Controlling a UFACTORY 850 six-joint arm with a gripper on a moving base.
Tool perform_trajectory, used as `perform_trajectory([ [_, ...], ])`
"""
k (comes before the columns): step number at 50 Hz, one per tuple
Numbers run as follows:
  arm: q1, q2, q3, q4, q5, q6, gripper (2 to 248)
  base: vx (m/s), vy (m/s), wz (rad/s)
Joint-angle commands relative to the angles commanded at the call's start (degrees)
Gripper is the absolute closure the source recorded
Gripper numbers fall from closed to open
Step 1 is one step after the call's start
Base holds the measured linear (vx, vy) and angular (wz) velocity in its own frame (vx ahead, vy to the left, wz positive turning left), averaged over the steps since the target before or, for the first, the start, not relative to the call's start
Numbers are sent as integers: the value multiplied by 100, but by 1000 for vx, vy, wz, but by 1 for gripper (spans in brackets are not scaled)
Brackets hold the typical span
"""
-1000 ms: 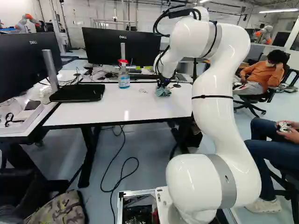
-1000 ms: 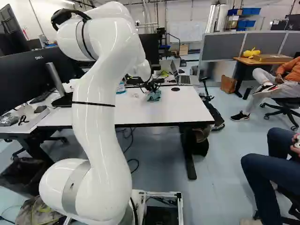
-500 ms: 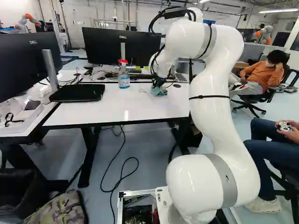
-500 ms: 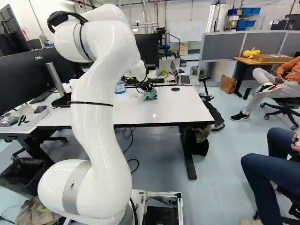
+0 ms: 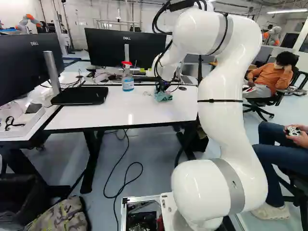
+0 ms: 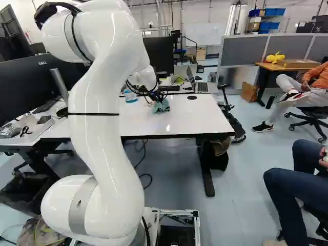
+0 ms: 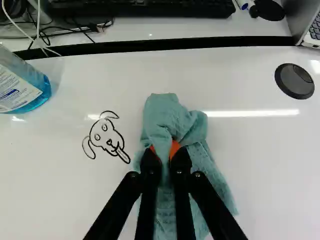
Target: Clean the table with the green towel
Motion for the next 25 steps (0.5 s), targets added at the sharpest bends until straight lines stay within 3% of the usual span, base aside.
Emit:
perform_trajectory([
  [25,-225,498,666,0,0,0,213,0,0,0],
])
